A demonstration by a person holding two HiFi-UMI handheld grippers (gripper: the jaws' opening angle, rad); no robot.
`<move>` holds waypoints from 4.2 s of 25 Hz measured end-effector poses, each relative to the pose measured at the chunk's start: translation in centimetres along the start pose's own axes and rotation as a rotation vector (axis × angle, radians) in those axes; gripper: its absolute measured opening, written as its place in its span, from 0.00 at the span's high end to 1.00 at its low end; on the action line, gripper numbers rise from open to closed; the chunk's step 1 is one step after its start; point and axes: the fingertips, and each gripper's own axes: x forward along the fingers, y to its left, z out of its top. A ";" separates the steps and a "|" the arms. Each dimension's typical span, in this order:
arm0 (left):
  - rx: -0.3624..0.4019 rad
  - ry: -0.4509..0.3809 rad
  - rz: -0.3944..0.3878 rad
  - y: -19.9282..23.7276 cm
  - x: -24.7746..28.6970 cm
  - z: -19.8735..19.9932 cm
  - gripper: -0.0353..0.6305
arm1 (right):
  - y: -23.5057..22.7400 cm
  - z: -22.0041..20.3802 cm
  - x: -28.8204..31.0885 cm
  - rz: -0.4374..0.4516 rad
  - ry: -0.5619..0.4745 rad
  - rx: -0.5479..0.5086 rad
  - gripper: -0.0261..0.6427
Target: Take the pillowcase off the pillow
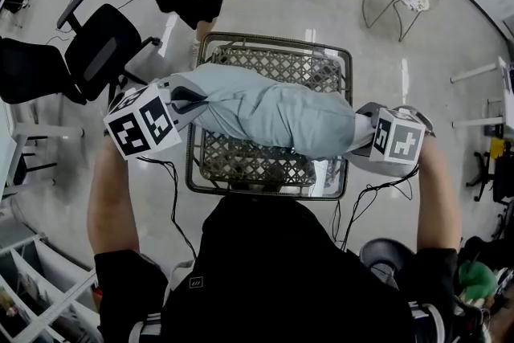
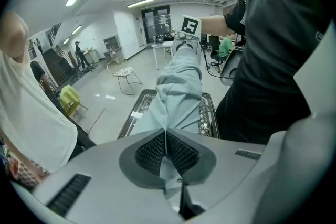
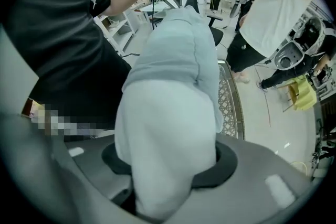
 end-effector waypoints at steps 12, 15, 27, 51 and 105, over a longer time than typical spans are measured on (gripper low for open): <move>-0.067 -0.038 0.044 0.4 -1.2 -2.4 0.93 | -1.8 0.9 -0.5 -0.027 0.005 -0.022 0.56; -0.021 -0.006 0.095 1.1 -1.9 -1.3 0.93 | -2.2 1.9 -0.6 -0.031 -0.013 -0.018 0.56; 0.175 -0.042 0.128 -0.1 1.4 7.0 0.59 | -3.0 6.0 1.4 -0.021 -0.100 0.020 0.52; -0.023 -0.107 0.004 -1.8 0.4 -1.4 0.93 | 0.3 5.0 4.1 0.044 -0.109 0.044 0.48; 0.142 -0.085 0.100 1.1 1.5 2.3 0.93 | -2.5 5.9 2.0 0.102 -0.056 0.068 0.52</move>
